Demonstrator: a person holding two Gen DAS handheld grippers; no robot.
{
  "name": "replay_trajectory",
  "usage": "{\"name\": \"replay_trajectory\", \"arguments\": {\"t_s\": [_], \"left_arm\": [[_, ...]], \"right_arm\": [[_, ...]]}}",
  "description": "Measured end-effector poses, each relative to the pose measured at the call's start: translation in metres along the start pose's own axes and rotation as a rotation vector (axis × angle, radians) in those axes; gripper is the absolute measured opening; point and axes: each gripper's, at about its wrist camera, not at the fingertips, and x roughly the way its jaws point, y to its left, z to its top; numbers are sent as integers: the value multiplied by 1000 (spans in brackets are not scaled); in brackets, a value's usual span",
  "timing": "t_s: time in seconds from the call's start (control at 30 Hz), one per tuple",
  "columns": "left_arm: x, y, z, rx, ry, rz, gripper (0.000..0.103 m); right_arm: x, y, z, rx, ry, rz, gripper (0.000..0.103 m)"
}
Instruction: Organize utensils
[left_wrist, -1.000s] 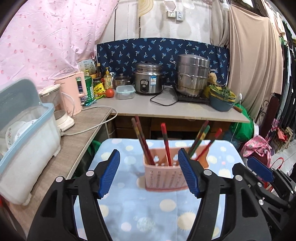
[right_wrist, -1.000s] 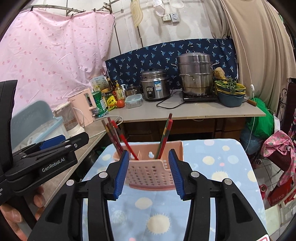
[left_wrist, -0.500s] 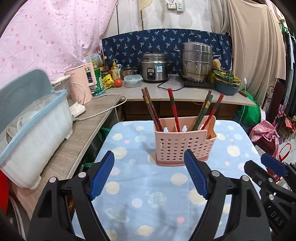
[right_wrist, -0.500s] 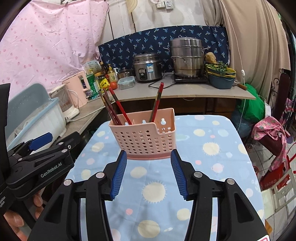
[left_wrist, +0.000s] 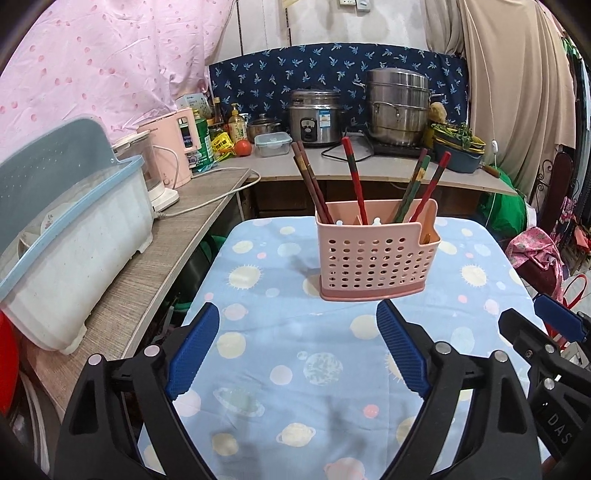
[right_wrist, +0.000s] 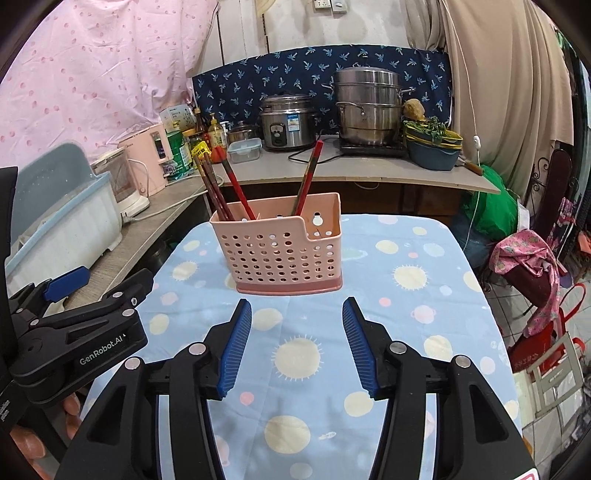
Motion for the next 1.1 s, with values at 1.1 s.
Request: {"name": "replay_trajectory", "arguments": {"t_s": [1.1], "left_arm": [[21, -1, -23, 20, 79, 28, 94]], "right_arm": [[20, 0, -20, -3, 59, -39, 89]]}}
